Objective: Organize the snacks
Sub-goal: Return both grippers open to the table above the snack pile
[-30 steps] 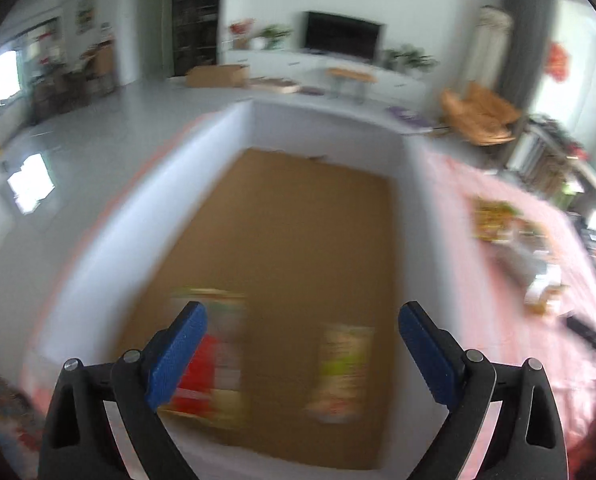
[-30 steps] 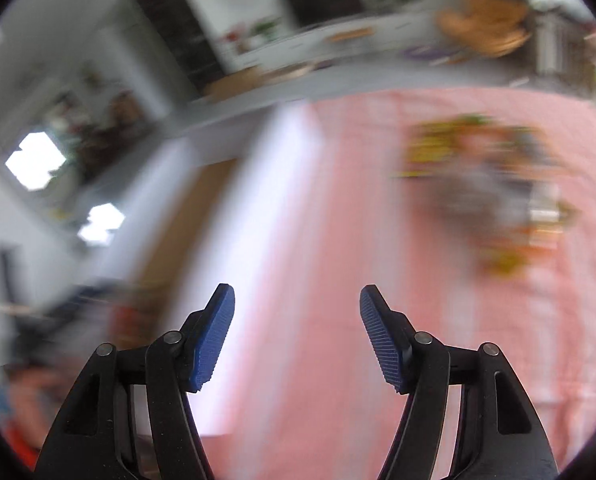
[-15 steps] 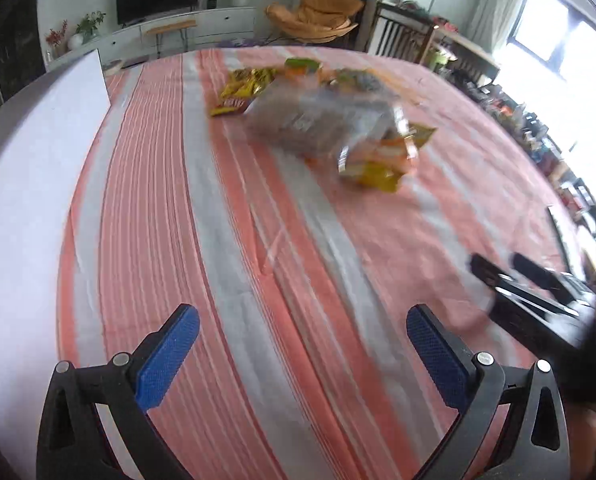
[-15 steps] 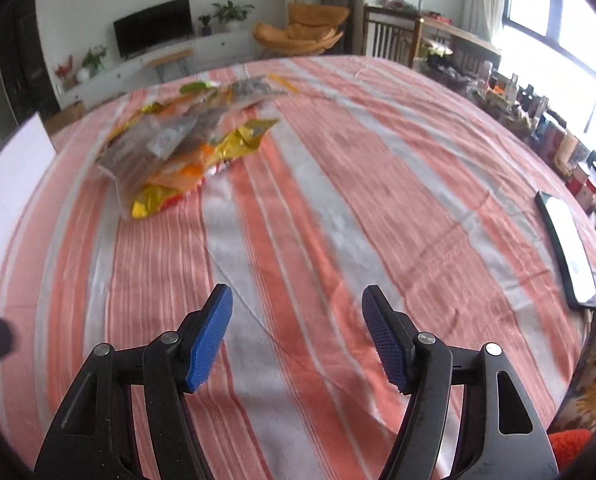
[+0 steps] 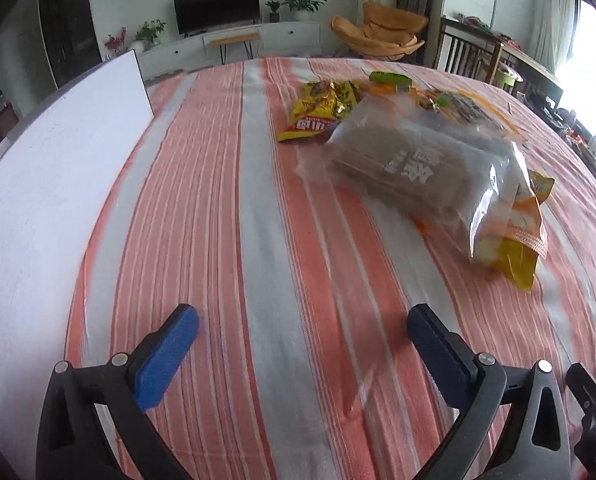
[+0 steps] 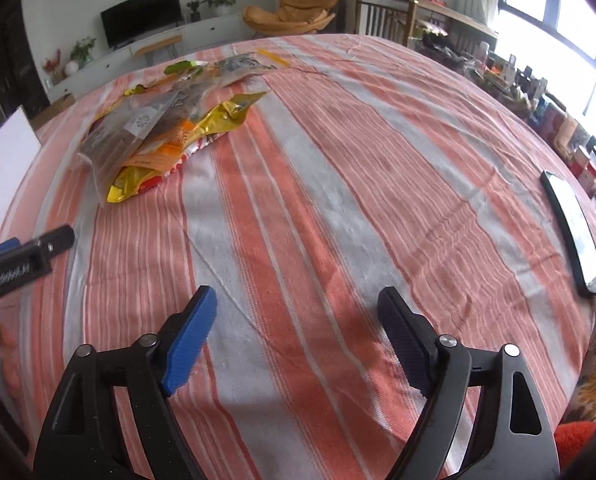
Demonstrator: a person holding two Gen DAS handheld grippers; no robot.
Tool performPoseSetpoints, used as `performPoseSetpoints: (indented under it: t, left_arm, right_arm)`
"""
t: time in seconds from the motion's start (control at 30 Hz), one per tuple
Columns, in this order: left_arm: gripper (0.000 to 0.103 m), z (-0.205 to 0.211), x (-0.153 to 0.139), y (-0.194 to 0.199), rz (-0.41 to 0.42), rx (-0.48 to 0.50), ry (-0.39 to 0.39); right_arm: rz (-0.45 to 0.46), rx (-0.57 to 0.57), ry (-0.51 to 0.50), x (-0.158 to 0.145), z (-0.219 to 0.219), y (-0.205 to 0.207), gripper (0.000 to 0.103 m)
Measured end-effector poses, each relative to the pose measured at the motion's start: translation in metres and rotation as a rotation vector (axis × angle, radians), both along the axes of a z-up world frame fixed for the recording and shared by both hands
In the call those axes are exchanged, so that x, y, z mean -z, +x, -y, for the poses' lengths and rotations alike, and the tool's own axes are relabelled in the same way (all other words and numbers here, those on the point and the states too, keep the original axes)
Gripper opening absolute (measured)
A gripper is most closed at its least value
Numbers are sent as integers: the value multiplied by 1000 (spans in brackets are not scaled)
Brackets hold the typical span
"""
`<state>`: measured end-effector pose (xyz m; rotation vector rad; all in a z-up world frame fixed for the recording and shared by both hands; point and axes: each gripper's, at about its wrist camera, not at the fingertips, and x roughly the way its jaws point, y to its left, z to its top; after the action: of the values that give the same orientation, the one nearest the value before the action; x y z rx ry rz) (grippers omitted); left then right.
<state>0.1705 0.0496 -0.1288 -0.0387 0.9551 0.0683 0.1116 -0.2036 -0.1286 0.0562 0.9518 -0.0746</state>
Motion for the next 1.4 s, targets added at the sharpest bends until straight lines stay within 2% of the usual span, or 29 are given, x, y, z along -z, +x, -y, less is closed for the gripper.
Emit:
performPoseSetpoints:
  t: [1.4]
  left_arm:
    - [103, 1, 0, 5, -1, 0, -3]
  right_arm:
    - [10, 6, -3, -2, -1, -3, 89]
